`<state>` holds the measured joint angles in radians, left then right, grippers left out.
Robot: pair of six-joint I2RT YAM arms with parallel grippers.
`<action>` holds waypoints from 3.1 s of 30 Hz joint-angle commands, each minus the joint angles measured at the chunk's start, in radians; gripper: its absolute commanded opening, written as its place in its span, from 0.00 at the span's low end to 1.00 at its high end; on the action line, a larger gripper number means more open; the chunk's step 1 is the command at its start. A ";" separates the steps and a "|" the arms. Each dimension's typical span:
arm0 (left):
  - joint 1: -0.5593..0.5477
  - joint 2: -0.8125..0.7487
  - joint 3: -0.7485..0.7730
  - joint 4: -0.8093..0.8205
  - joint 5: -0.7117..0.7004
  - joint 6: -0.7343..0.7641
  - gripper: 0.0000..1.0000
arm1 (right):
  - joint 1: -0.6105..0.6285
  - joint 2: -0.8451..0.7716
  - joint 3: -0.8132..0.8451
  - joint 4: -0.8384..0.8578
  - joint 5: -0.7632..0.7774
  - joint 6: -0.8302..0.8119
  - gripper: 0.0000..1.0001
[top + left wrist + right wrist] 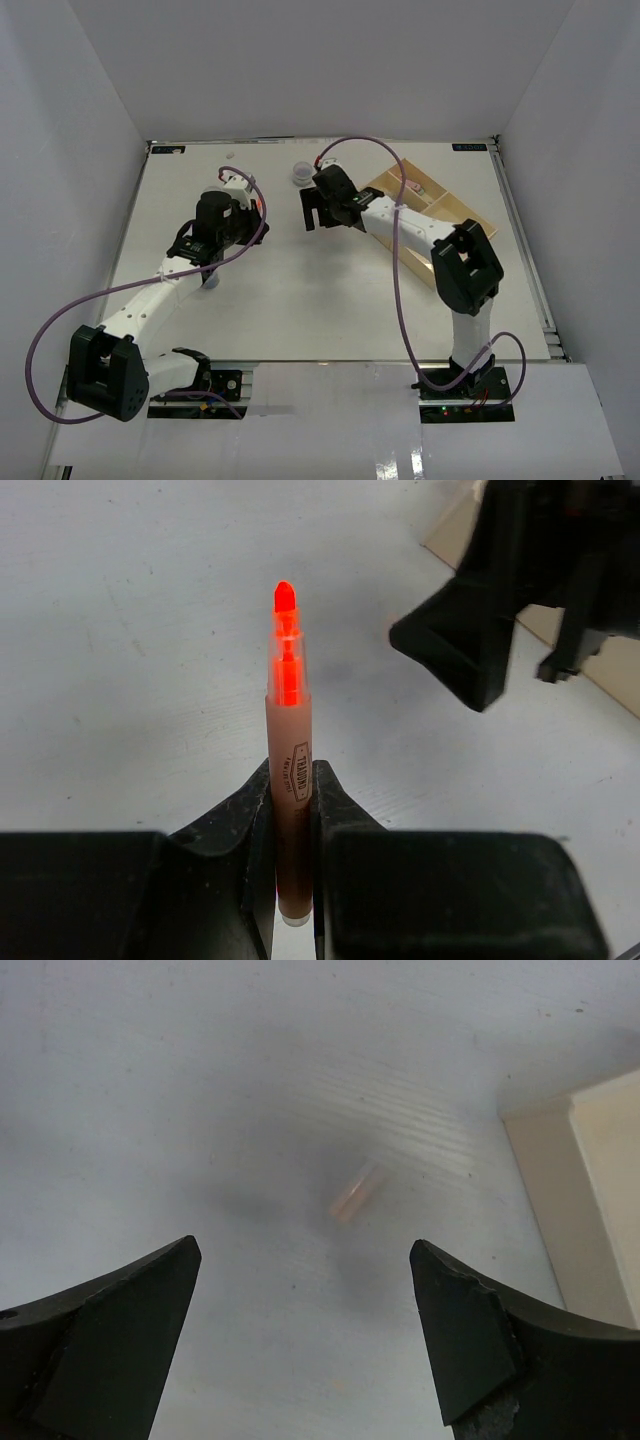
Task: Sort the stationery into containers
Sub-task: Pick up the pen cap from the center of the board, then close the pen cap on the pen.
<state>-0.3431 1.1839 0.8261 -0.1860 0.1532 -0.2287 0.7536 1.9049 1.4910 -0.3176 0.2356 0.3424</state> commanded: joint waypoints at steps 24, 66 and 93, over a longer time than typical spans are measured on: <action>0.004 -0.009 -0.004 -0.006 0.026 -0.034 0.00 | -0.023 0.339 0.307 -0.186 0.160 0.164 0.55; 0.016 -0.076 -0.041 0.289 0.620 -0.052 0.00 | -0.019 -0.490 -0.382 0.561 -0.076 -0.065 0.08; -0.093 0.010 0.048 0.476 0.674 0.040 0.00 | -0.013 -0.627 -0.543 1.226 -0.354 0.090 0.08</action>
<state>-0.4324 1.2366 0.8860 0.2546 0.8162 -0.2138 0.7319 1.2652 0.9493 0.7795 -0.0319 0.4007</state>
